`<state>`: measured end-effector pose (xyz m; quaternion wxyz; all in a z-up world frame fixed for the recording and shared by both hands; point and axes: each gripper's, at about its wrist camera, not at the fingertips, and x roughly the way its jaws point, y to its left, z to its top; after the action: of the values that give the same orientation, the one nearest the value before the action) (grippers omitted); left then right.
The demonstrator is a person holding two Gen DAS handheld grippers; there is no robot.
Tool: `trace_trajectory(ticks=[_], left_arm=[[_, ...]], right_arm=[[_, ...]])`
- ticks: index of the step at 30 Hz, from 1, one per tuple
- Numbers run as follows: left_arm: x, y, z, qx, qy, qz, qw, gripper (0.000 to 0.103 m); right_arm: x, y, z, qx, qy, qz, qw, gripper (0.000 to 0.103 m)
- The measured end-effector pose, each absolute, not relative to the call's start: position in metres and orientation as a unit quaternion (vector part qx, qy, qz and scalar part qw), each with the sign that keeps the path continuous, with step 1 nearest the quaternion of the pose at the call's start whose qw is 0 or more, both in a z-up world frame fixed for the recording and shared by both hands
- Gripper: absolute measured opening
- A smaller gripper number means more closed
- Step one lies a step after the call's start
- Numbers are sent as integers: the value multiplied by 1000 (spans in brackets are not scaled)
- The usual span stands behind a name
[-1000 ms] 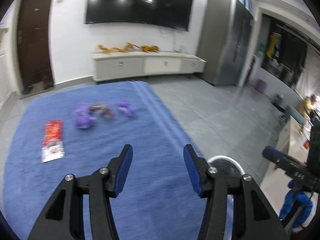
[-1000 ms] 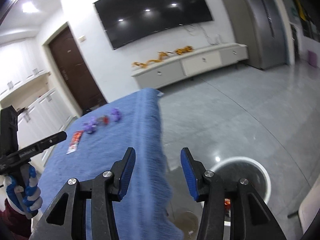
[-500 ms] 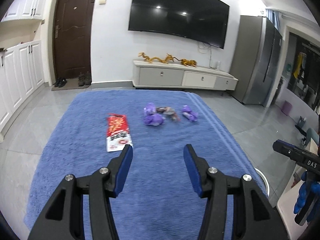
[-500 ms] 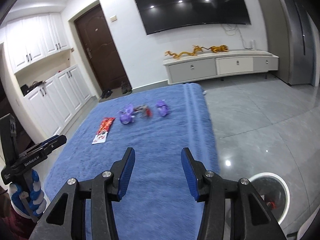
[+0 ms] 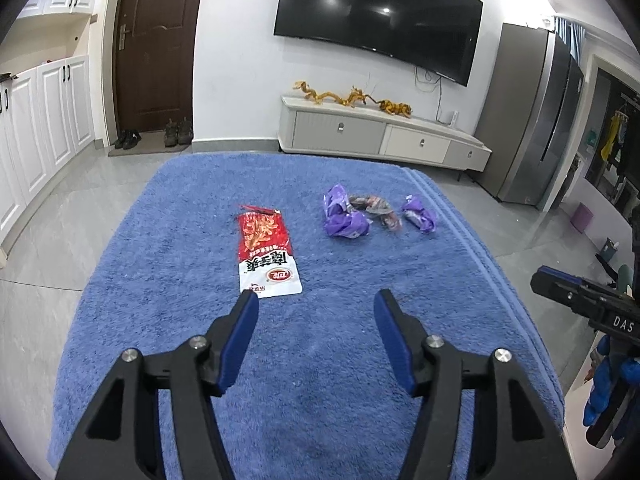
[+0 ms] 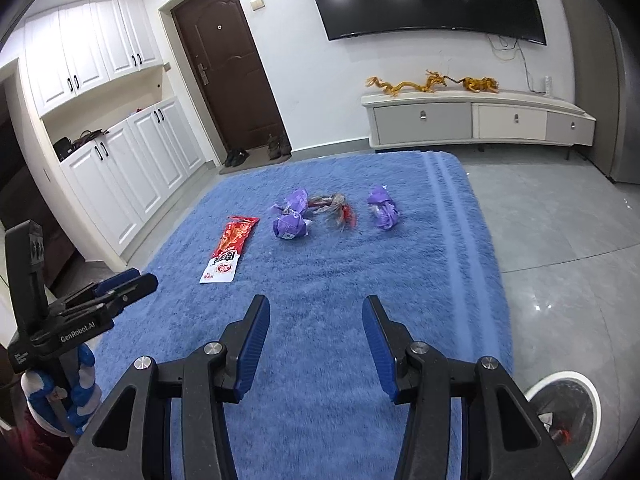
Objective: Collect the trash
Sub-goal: 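Move both tools back over the remaining wrappers on the towel, then grasp the purple wrapper with the left tool while the right grasps the clear wrapper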
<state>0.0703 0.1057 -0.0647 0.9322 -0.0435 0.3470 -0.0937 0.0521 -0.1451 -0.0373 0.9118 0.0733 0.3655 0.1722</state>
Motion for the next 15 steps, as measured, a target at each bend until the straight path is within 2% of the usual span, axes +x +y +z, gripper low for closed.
trace_trajectory(ticks=[15], left_arm=[[126, 102, -98, -66, 385, -98, 915, 61]], right_arm=[[114, -148, -64, 74, 378, 214, 897, 49]])
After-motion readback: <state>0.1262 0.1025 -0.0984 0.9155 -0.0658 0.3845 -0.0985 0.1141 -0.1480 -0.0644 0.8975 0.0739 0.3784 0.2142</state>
